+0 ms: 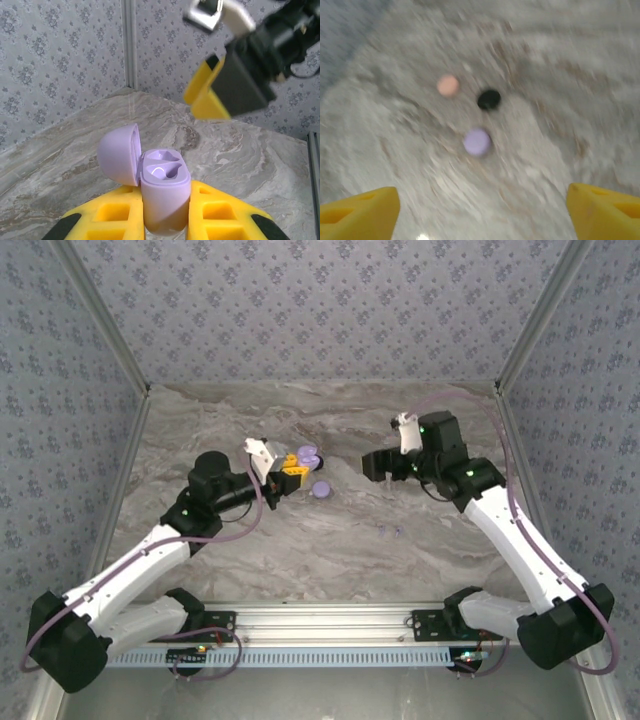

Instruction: Insert wireless bluetooth earbuds into charging case

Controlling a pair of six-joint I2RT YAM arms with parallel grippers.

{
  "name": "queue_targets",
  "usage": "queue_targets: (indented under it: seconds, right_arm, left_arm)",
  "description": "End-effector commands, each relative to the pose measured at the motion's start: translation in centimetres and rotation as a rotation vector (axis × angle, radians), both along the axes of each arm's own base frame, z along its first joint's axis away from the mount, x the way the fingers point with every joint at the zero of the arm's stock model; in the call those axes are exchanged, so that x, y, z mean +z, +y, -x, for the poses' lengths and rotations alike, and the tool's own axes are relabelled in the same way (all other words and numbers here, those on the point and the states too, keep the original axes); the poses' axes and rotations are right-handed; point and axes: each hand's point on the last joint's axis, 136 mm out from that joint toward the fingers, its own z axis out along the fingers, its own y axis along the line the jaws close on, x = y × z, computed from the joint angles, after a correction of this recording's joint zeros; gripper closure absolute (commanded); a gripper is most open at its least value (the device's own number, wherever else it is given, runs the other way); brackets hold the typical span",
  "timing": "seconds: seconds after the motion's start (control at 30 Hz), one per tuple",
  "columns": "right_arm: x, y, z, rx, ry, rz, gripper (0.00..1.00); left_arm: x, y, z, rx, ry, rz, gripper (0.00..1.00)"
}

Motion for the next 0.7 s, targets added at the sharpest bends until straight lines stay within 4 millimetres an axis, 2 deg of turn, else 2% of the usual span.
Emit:
queue_targets:
  seconds: [0.0, 0.1, 0.2, 0.37, 0.47, 0.67]
  right_arm:
    - [-7.7, -2.8, 3.5, -0.112, 0.316, 0.144, 0.19]
    - [-11.6, -4.8, 4.5, -0.178, 0.417, 0.256, 0.29]
    - [-14.2, -7.0, 4.7, -0.264, 0.463, 0.346, 0.36]
    - [-17.8, -7.6, 5.3, -0.296, 0.55, 0.347, 0.43]
    - [-19.2, -7.2, 5.4, -0.284, 0.593, 0.318, 0.47]
    - [-20.3, -7.0, 5.3, -0.28, 0.623, 0.318, 0.52]
  left_arm:
    - [1.1, 0.3, 0.4, 0.007, -0.051, 0.013, 1.0]
    - [1.0, 0.3, 0.4, 0.008, -0.048, 0.011, 1.0]
    - [0.9, 0.3, 0.3, 0.01, -0.045, 0.009, 1.0]
    - [0.7, 0.4, 0.3, 0.01, -0.04, 0.006, 1.0]
    - [0.6, 0.4, 0.4, 0.012, -0.036, 0.006, 1.0]
    - [0.7, 0.5, 0.5, 0.011, -0.038, 0.006, 1.0]
